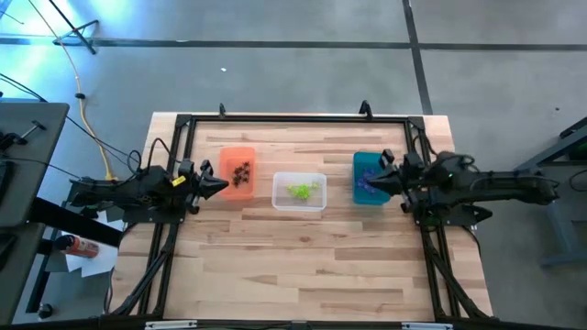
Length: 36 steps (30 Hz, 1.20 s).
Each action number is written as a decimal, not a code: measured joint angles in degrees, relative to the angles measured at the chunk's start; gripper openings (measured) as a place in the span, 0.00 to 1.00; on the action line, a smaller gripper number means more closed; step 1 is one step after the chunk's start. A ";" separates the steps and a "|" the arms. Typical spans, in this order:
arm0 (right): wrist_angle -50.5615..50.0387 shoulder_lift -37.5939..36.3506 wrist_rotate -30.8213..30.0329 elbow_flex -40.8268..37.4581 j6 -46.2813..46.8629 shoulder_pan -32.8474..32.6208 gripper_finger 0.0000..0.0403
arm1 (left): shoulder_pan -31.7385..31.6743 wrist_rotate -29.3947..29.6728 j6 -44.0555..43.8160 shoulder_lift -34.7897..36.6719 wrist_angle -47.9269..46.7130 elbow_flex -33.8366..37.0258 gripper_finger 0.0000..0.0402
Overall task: Sort Halloween decoration
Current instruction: Return to home position
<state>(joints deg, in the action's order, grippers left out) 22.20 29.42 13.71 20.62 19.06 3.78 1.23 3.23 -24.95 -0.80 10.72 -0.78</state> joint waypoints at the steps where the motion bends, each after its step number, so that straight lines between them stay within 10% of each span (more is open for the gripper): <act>1: 3.91 -0.11 0.29 -2.69 -0.27 0.15 0.00 | 0.00 0.02 0.01 0.02 -0.21 0.00 0.00; 17: 9.49 -12.92 9.75 -20.00 -2.18 5.43 0.00 | 0.00 -0.03 0.03 0.02 -0.63 0.00 0.00; 29: -19.63 -17.89 -9.41 -20.04 -10.39 4.34 0.00 | 0.00 -0.05 0.04 0.02 -0.63 0.00 0.00; 36: -21.09 -17.47 -9.61 -20.02 5.45 4.32 0.00 | -0.02 -0.05 0.04 0.02 -0.63 0.00 0.00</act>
<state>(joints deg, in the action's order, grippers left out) 1.10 11.94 4.10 0.60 24.50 8.10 1.21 3.18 -24.91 -0.78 10.09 -0.78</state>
